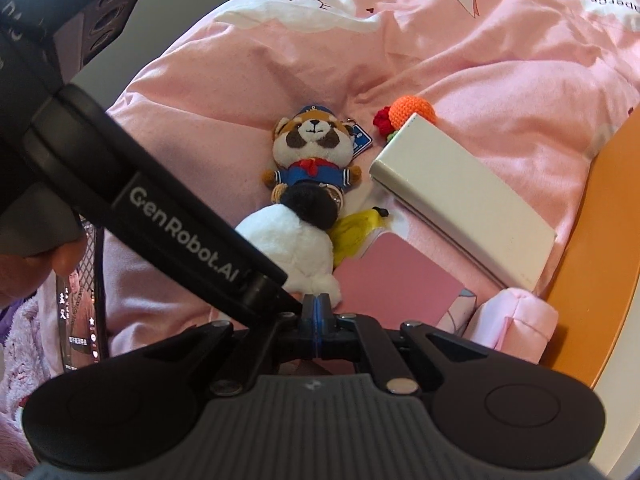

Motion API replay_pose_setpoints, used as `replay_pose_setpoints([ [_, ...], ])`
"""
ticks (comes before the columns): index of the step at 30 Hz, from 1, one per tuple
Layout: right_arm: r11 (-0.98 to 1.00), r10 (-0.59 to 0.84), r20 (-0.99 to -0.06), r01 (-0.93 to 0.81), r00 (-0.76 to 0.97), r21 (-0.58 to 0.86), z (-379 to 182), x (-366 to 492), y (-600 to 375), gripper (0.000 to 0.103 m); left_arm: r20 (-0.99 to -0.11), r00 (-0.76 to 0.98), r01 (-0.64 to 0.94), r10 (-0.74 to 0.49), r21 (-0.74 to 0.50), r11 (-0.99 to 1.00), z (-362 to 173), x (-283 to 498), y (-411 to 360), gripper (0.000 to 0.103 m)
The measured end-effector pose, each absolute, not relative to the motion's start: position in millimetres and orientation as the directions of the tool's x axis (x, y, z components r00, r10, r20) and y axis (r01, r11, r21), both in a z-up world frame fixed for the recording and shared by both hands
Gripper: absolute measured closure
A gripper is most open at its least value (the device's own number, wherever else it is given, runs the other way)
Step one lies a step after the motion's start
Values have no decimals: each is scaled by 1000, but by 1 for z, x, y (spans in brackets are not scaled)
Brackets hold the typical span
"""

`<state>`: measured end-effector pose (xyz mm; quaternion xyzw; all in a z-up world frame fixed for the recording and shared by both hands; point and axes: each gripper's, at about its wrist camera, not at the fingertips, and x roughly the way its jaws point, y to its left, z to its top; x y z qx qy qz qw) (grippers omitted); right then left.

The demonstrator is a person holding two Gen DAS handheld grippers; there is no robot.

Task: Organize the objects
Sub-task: 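Grasp the white striped plush with the left tool while the right tool grasps the red-panda plush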

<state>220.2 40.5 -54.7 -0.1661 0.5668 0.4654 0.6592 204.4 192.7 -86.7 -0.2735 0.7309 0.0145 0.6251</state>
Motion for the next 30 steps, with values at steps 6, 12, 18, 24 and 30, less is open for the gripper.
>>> replay_pose_setpoints([
  [6,531,448,-888,-768,-104,357,-56,223,33,101,-922,-58,-401,-384,-331,854,-88,199,192,19],
  [12,515,461,-881,-778,-102,359,-51,219,31,101,-921,26,-307,-388,-377,874,-74,188,192,33],
  [18,491,514,-856,-798,-61,351,-26,218,33,101,-919,109,-271,-378,-393,879,-44,183,203,36],
  [24,473,603,-797,-798,-14,372,2,227,43,101,-925,242,-198,-294,-344,918,3,183,220,37],
  [30,482,593,-805,-796,-10,365,-18,225,68,101,-934,239,-209,-265,-316,925,-18,185,232,38],
])
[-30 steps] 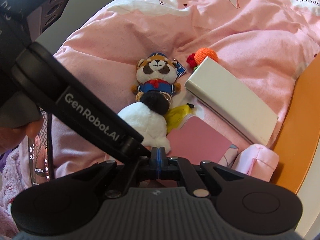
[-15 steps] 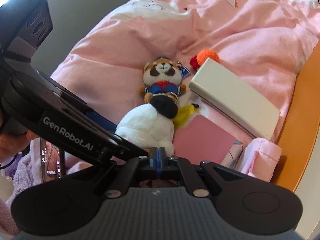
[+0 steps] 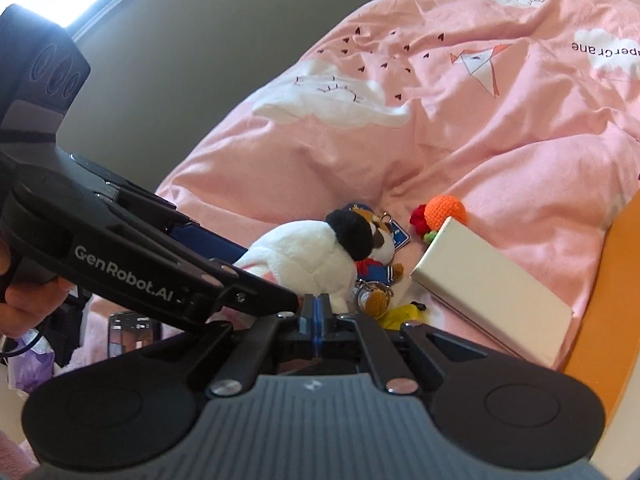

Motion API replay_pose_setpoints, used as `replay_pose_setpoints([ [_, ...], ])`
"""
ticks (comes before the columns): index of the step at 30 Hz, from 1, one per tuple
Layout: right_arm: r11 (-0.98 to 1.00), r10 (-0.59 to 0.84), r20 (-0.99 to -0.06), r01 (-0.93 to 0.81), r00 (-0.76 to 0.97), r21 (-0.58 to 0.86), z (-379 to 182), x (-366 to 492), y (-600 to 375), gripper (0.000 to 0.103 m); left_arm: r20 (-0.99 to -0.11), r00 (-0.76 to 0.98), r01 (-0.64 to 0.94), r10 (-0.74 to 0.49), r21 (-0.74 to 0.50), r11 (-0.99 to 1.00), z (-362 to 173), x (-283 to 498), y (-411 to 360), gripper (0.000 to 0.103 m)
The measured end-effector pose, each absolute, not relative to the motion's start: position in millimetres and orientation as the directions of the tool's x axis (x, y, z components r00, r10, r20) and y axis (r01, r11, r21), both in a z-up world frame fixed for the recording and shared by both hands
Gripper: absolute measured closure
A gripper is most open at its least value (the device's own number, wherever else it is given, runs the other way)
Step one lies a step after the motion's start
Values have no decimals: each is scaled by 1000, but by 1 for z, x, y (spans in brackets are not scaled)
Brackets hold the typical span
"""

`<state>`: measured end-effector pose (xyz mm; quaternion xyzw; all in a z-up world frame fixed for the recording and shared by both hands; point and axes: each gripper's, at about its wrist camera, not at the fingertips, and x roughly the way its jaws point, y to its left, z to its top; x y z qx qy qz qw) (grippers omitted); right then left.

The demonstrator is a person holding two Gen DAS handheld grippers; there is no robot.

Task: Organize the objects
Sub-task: 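Grasp the white striped plush with the left tool while the right tool grasps the red-panda plush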

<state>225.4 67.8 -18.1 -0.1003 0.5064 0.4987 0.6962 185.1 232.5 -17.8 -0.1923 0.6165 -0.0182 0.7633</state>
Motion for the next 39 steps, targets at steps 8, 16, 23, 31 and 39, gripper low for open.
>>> replay_pose_setpoints([
  [8,467,600,-798,-783,-60,410,-33,221,69,96,-936,203,-249,-286,-332,910,-28,170,250,37],
  [16,478,578,-815,-794,-38,376,-39,214,73,86,-950,194,-275,-246,-293,916,-23,159,251,46],
  [23,455,616,-788,-815,-3,359,-35,203,77,91,-968,194,-254,-161,-208,945,-8,163,242,53],
  [31,439,673,-739,-780,-44,446,-33,206,72,92,-972,172,-283,-158,-202,937,-12,168,246,31],
  [39,440,664,-747,-789,-37,430,-40,204,73,93,-980,73,-268,-184,-196,943,-34,183,247,29],
])
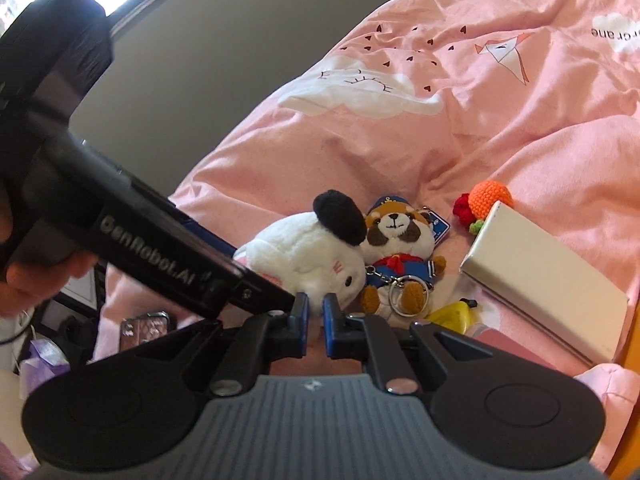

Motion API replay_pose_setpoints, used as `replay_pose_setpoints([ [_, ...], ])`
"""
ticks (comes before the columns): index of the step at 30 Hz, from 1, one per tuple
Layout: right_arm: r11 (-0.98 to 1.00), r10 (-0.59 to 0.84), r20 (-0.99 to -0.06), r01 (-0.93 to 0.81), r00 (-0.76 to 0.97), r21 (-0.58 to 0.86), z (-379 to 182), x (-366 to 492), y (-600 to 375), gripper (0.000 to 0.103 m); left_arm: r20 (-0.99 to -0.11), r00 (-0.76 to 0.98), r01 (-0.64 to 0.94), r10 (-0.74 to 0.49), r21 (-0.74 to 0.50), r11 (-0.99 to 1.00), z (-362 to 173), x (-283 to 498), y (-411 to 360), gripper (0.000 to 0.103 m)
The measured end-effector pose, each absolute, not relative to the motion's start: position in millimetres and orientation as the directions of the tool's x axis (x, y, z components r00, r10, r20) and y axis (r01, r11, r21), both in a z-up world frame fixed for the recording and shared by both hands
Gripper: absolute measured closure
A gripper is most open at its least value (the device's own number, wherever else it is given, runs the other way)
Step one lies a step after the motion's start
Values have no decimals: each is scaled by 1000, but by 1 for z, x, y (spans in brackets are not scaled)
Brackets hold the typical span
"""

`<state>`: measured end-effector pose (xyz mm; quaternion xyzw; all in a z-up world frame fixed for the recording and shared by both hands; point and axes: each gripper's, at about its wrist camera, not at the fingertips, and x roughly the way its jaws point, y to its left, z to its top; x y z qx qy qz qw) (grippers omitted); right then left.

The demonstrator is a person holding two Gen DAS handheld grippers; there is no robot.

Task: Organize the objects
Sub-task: 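Grasp the white striped plush with the left tool while the right tool grasps the red-panda plush, then lift the white plush with the left tool while the right tool lifts the red-panda plush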

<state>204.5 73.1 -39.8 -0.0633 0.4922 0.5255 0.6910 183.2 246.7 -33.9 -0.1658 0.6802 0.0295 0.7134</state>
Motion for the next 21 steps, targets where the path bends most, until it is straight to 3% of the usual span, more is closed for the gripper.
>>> replay_pose_setpoints([
  [4,459,658,-752,-766,-48,451,-45,212,72,94,-979,64,-236,-195,-205,950,-41,188,245,28],
  [10,458,654,-753,-755,-72,469,-41,221,72,90,-969,124,-206,-212,-234,950,-31,183,245,38],
  [12,460,661,-749,-760,-52,459,-34,225,70,80,-960,161,-217,-228,-260,941,-22,182,250,39],
  [13,464,664,-747,-762,-38,451,-31,228,69,68,-956,182,-215,-230,-267,939,-16,181,251,40],
  [14,468,668,-744,-764,-24,444,-29,231,68,63,-953,203,-210,-226,-267,940,-11,180,252,40],
  [21,485,679,-734,-753,3,446,-22,250,72,62,-937,299,-218,-181,-252,943,1,188,256,42],
])
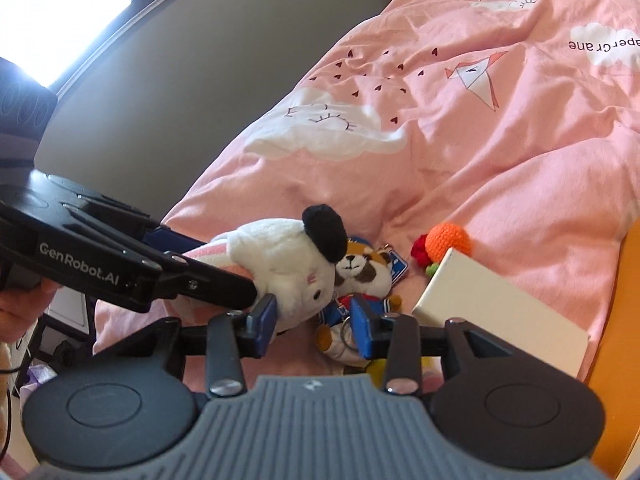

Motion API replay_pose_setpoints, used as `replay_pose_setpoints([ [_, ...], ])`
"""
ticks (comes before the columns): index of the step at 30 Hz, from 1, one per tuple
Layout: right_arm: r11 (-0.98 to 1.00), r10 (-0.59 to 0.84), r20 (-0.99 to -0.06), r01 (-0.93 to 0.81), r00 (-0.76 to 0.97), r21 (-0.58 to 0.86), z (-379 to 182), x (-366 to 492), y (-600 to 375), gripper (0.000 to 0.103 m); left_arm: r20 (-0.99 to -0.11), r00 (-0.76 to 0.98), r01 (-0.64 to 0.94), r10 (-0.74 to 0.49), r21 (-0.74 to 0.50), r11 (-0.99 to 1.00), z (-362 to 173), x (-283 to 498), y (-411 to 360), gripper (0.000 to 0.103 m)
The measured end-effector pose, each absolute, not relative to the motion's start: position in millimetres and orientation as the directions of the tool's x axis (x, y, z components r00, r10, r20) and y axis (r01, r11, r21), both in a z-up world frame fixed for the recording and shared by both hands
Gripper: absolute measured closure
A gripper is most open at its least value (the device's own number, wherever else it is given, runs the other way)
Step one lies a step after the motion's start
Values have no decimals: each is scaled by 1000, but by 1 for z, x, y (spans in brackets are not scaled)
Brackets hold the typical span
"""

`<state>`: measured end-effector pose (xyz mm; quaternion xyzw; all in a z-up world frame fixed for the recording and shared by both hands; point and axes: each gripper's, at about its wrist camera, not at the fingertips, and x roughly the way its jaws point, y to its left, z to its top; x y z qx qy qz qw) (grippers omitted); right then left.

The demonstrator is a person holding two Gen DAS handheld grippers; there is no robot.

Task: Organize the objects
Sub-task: 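Lift the white plush with the left tool while the right tool lifts the red-panda plush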

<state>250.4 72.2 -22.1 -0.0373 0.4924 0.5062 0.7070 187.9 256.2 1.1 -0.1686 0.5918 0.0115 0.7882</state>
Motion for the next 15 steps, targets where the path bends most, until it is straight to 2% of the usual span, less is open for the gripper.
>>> replay_pose_setpoints([
  [5,504,673,-740,-728,-7,465,-28,259,69,62,-945,274,-209,-178,-239,948,-11,186,261,42],
  [9,537,603,-797,-747,14,393,-44,261,77,63,-949,250,-198,-191,-243,950,-13,181,268,42],
  [12,535,589,-808,-742,-17,405,-59,265,83,64,-944,236,-185,-233,-279,942,-10,177,277,42],
  [15,530,581,-813,-737,-44,419,-72,267,92,64,-949,221,-167,-225,-264,950,-11,173,280,42],
])
